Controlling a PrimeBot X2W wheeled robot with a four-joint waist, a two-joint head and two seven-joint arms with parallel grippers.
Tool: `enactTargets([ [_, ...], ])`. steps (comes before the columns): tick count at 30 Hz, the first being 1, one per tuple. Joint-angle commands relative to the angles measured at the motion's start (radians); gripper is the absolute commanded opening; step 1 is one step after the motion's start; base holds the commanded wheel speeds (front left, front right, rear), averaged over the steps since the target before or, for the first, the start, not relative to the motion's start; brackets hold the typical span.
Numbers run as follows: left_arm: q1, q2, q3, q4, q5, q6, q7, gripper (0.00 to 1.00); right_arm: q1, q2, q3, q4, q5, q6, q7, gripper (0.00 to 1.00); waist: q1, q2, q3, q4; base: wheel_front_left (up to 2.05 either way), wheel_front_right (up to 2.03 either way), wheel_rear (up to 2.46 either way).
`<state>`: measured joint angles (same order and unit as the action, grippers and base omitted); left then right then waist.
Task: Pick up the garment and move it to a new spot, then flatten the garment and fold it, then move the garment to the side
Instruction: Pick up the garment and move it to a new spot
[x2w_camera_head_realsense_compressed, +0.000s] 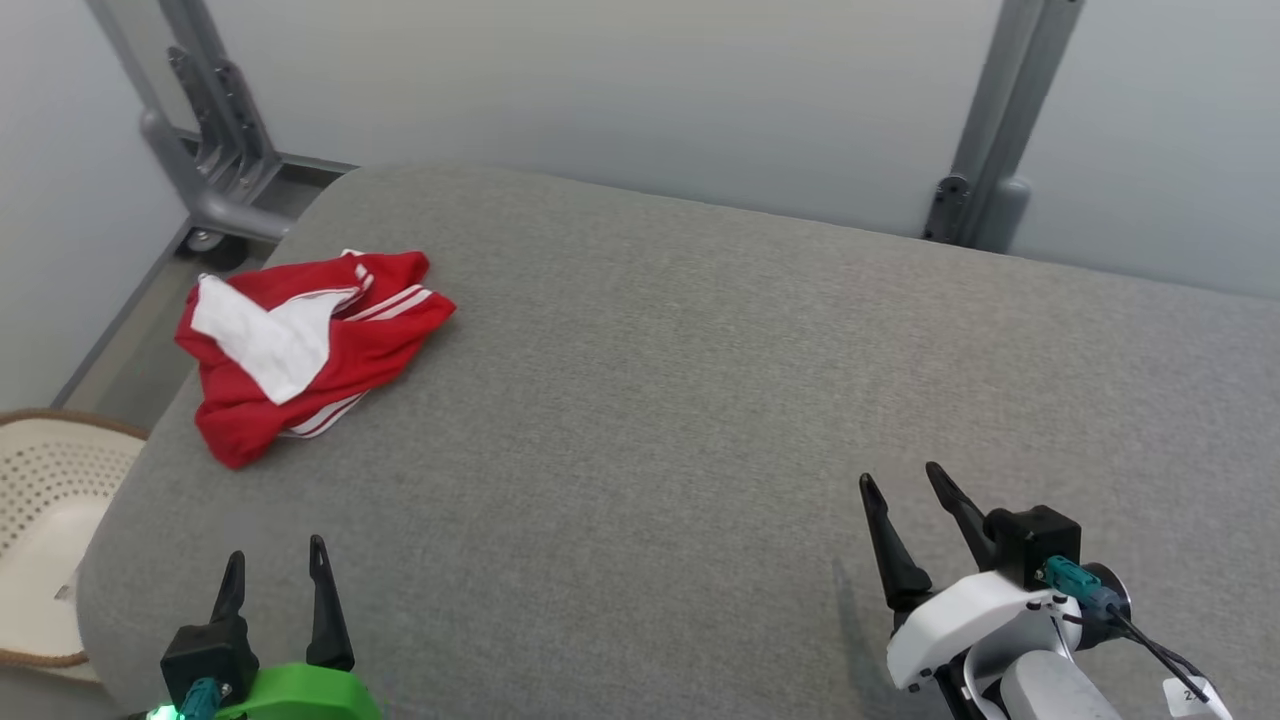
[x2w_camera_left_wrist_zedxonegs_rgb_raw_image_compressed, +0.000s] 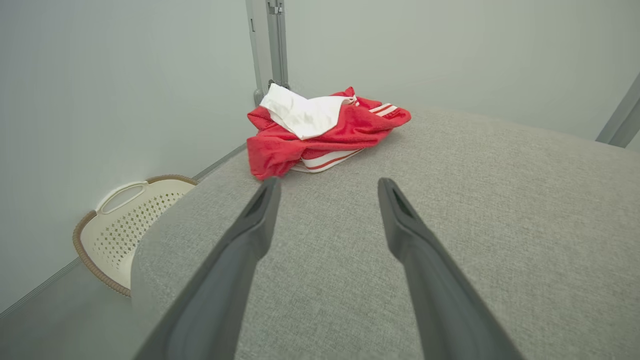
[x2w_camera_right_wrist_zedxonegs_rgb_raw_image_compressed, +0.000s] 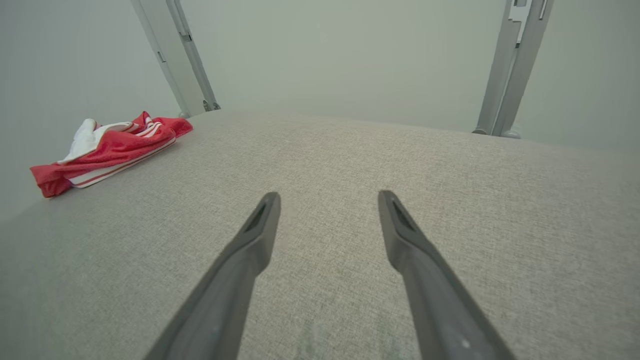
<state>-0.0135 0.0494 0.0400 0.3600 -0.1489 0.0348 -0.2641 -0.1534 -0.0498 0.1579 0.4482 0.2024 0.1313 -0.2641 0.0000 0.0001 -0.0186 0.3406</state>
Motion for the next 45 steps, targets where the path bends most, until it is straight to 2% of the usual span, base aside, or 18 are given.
enactTargets([
  [1, 0.018, 0.003, 0.011, -0.002, 0.002, -0.001, 0.000, 1.00, 0.008, -0.003, 0.004, -0.004, 0.013, -0.001, 0.000, 1.00, 0.0000, -0.0001, -0.007, 0.127, 0.00, 0.00, 0.00],
  [3, 0.023, 0.003, 0.021, -0.001, -0.005, -0.001, 0.000, 1.00, 0.010, -0.002, 0.012, -0.007, 0.013, -0.001, 0.000, 1.00, 0.0000, -0.0001, -0.006, 0.159, 0.00, 0.00, 0.00],
  [8, 0.037, 0.003, 0.067, -0.024, -0.025, 0.011, 0.000, 1.00, -0.030, -0.003, 0.050, 0.009, 0.005, -0.001, 0.000, 1.00, 0.0000, -0.0001, 0.021, 0.181, 0.00, 0.00, 0.00],
  [19, 0.012, 0.003, 0.067, 0.009, -0.076, -0.006, 0.000, 1.00, -0.026, -0.003, 0.039, 0.009, -0.028, -0.001, 0.000, 1.00, 0.0000, -0.0001, 0.045, 0.174, 0.00, 0.00, 0.00],
  [28, -0.161, 0.002, 0.125, 0.091, -0.131, -0.057, 0.000, 1.00, -0.099, -0.004, 0.031, -0.019, -0.121, -0.001, 0.000, 1.00, 0.0000, -0.0001, 0.189, 0.057, 0.00, 0.00, 0.00],
  [33, -0.296, 0.005, 0.179, 0.157, -0.109, -0.101, 0.000, 1.00, -0.153, -0.018, 0.039, -0.055, -0.148, -0.001, 0.000, 1.00, 0.0000, -0.0001, 0.277, -0.005, 0.00, 0.00, 0.00],
  [39, -0.482, 0.054, 0.250, 0.288, -0.084, -0.142, 0.000, 1.00, -0.219, -0.050, 0.090, -0.118, -0.152, -0.001, 0.000, 1.00, 0.0000, -0.0001, 0.383, -0.084, 0.00, 0.00, 0.00],
  [45, -0.616, 0.106, 0.275, 0.439, -0.086, -0.159, 0.000, 1.00, -0.266, -0.079, 0.121, -0.183, -0.153, -0.001, 0.000, 1.00, 0.0000, -0.0001, 0.457, -0.146, 0.00, 0.00, 0.00],
])
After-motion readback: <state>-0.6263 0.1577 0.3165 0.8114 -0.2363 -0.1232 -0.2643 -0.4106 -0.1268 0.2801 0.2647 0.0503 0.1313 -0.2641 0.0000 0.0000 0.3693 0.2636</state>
